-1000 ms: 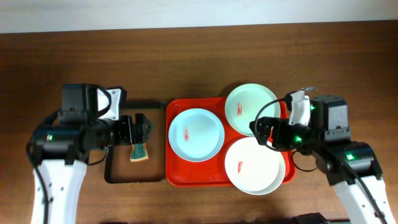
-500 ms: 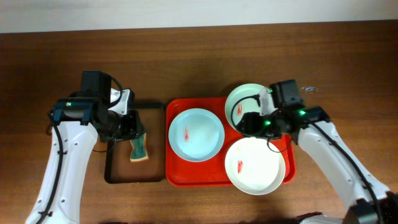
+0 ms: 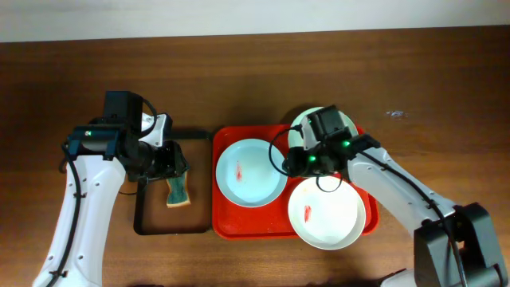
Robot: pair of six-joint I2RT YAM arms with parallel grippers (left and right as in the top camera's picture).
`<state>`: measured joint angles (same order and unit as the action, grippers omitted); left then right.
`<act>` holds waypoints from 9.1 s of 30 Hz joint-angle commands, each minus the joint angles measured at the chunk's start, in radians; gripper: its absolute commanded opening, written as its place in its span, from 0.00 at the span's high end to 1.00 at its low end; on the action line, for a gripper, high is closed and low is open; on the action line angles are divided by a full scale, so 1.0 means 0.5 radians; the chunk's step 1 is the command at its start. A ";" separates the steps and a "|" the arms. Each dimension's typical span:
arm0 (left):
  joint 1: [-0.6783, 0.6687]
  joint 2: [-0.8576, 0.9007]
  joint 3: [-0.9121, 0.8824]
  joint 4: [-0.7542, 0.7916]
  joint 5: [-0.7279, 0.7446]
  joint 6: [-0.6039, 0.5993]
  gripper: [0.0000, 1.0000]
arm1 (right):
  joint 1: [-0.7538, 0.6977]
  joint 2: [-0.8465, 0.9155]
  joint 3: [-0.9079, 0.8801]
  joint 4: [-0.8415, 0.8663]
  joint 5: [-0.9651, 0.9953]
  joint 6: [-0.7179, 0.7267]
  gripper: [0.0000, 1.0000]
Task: Clean dirty plates on tray and stack at the side
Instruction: 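Move the right gripper to the rim of the left plate on the red tray, then grasp the green sponge with the left gripper and lift it, then scrub the left plate with the sponge in the left gripper, then return the sponge to the black tray with the left gripper, then lift the cleaned plate off the red tray with the right gripper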
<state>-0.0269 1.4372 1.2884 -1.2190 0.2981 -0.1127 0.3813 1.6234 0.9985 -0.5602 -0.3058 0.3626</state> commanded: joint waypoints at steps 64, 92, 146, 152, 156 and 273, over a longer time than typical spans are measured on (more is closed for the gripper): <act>-0.104 0.661 -0.647 0.837 -0.529 -0.356 0.94 | 0.245 0.307 -0.002 0.157 0.420 0.094 0.94; -0.585 0.315 -0.152 0.701 0.018 -0.163 1.00 | 0.208 0.301 0.031 0.124 0.359 0.378 0.96; -0.845 0.818 -0.026 0.984 -0.072 -0.434 1.00 | 0.208 0.301 0.031 0.098 0.237 0.209 0.96; -0.849 0.796 -0.179 0.965 -0.537 -0.517 1.00 | 0.208 0.301 0.031 0.102 0.236 0.210 0.96; -0.850 0.796 -0.384 1.138 -0.456 -0.561 1.00 | 0.208 0.301 0.031 0.104 0.236 0.210 0.96; 0.262 -0.573 -0.354 0.517 -0.681 -0.388 0.01 | 0.326 0.089 0.698 -0.538 0.338 0.417 0.96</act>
<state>0.0986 1.1629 1.1015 -0.9615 -0.0383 -0.2962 0.4885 1.6741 1.3254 -0.8749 -0.1940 0.5137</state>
